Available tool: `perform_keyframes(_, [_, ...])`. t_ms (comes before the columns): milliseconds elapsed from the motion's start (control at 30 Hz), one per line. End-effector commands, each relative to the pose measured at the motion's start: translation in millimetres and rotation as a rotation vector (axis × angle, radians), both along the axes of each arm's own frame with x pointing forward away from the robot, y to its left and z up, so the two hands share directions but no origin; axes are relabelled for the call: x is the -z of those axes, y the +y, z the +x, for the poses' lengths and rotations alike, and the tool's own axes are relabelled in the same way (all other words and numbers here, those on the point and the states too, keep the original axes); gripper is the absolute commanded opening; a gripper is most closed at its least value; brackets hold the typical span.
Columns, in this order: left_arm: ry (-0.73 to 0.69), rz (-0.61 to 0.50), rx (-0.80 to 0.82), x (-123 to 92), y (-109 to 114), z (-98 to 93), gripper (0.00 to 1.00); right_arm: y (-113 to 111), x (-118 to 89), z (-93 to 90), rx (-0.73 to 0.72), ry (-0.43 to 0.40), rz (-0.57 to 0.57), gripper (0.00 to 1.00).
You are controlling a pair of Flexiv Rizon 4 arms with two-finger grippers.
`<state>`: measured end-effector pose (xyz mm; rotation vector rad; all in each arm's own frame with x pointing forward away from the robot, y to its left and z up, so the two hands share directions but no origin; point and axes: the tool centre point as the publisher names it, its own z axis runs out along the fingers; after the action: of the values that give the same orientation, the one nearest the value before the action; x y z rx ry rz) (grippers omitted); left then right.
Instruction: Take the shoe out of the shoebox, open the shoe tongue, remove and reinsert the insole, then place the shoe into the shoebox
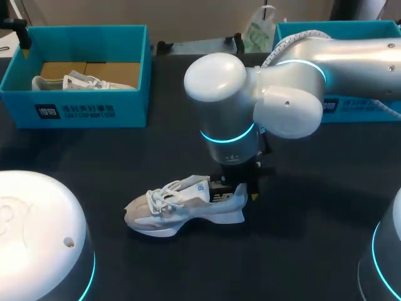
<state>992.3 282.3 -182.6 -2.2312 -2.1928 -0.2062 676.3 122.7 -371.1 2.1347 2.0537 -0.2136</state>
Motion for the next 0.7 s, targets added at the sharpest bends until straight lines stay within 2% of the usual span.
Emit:
perform_keyframes(33, [-0.002, 0.002, 0.0, 0.0, 0.2, -0.8, 1.0, -0.9, 3.4, 1.1, 0.002, 0.004, 0.006, 0.0])
perform_keyframes(700, [-0.002, 0.002, 0.0, 0.0, 0.2, -0.8, 1.0, -3.1, 24.8, 4.9, 0.006, 0.036, -0.006, 0.0])
